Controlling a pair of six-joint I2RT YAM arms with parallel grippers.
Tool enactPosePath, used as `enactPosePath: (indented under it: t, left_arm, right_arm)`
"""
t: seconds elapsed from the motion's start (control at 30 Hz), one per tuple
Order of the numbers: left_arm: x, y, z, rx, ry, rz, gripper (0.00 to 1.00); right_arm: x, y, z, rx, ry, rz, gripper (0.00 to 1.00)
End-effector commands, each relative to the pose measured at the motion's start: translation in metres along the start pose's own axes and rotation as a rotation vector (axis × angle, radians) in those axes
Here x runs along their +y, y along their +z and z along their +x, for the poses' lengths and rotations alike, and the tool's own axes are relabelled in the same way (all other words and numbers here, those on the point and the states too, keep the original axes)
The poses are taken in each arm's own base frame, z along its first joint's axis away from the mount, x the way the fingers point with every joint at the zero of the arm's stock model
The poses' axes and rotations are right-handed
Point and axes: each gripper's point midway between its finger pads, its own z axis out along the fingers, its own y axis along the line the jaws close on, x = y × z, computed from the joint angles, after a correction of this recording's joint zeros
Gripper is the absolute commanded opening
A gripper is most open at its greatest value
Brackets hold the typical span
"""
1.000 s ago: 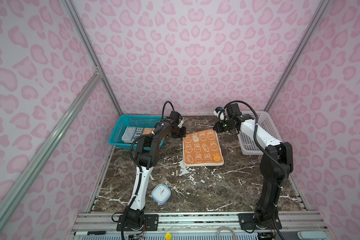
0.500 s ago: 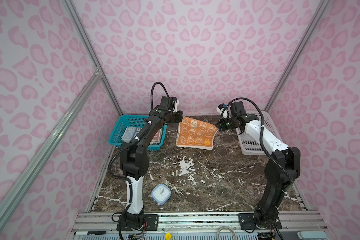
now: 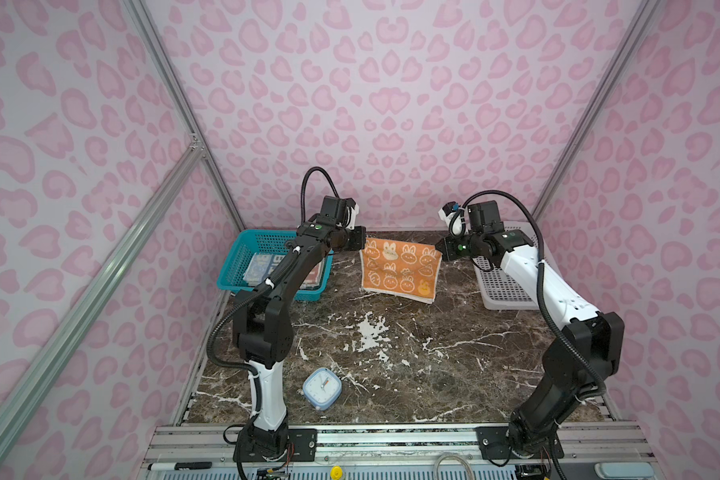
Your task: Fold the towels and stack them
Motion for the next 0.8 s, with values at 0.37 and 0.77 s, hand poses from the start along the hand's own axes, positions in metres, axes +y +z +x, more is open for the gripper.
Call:
enactPosePath:
  t: [0.37, 0.77]
  left_arm:
    - [-0.048, -0.084, 0.064, -0.033, -0.049, 0.075, 0.03]
    - [-0.012, 0.012, 0.079, 0.122, -0.051, 0.004, 0.03]
  right_arm:
    - [0.058, -0.074, 0.049, -0.056, -0.025, -0.022, 0.00]
    - [0.003, 0.018, 0.088, 0.190, 0.094, 0.018, 0.00]
